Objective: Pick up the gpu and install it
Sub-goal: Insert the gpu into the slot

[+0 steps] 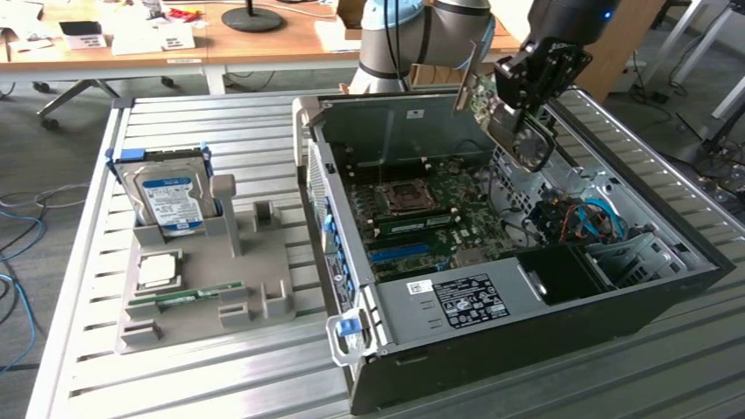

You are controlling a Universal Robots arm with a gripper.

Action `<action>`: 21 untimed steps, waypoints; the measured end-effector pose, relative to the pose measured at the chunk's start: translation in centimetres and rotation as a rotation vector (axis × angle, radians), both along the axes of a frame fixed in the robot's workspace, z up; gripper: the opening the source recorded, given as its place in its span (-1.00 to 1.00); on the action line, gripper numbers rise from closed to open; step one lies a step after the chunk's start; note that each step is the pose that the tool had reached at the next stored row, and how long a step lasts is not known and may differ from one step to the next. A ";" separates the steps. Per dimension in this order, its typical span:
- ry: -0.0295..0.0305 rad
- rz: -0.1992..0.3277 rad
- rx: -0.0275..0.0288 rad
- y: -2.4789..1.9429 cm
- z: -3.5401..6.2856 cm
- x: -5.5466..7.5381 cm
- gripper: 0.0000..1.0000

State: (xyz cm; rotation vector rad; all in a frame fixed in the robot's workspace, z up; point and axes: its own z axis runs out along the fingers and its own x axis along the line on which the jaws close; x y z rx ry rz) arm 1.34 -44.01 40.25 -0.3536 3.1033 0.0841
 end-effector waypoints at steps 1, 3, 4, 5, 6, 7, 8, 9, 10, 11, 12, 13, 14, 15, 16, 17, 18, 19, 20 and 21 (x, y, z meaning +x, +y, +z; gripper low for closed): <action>0.0000 0.011 0.0000 0.00 0.00 0.0 -0.47; 0.0000 0.032 0.0000 0.00 0.00 0.0 -0.47; 0.0000 0.044 0.0000 0.00 -0.01 0.0 -0.47; 0.0000 0.056 0.0000 0.00 0.00 0.0 -0.47; 0.0000 0.068 0.0000 0.00 -0.01 0.0 -0.47; 0.0000 0.078 0.0000 0.00 -0.01 0.0 -0.47; 0.0000 0.087 0.0001 0.00 -0.01 0.0 -0.47; 0.0000 0.095 0.0000 0.01 -0.01 0.0 -0.47; -0.0001 0.103 0.0001 0.01 -0.02 0.0 -0.47; -0.0001 0.110 0.0000 0.01 -0.02 0.0 -0.47; 0.0000 0.118 0.0000 0.01 -0.01 0.0 -0.47; 0.0000 0.125 -0.0001 0.02 -0.01 0.0 -0.47; 0.0000 0.132 -0.0001 0.02 -0.01 0.0 -0.47; 0.0000 0.139 -0.0001 0.03 -0.02 0.0 -0.47; 0.0000 0.146 -0.0001 0.03 -0.02 0.0 -0.47; 0.0000 0.152 -0.0002 0.03 -0.01 0.0 -0.47; 0.0000 0.157 -0.0002 0.04 -0.01 0.0 -0.47; 0.0000 0.162 -0.0002 0.04 -0.01 0.0 -0.47; 0.0000 0.167 -0.0002 0.04 -0.01 0.0 -0.47; 0.0000 0.171 -0.0003 0.04 -0.01 0.0 -0.47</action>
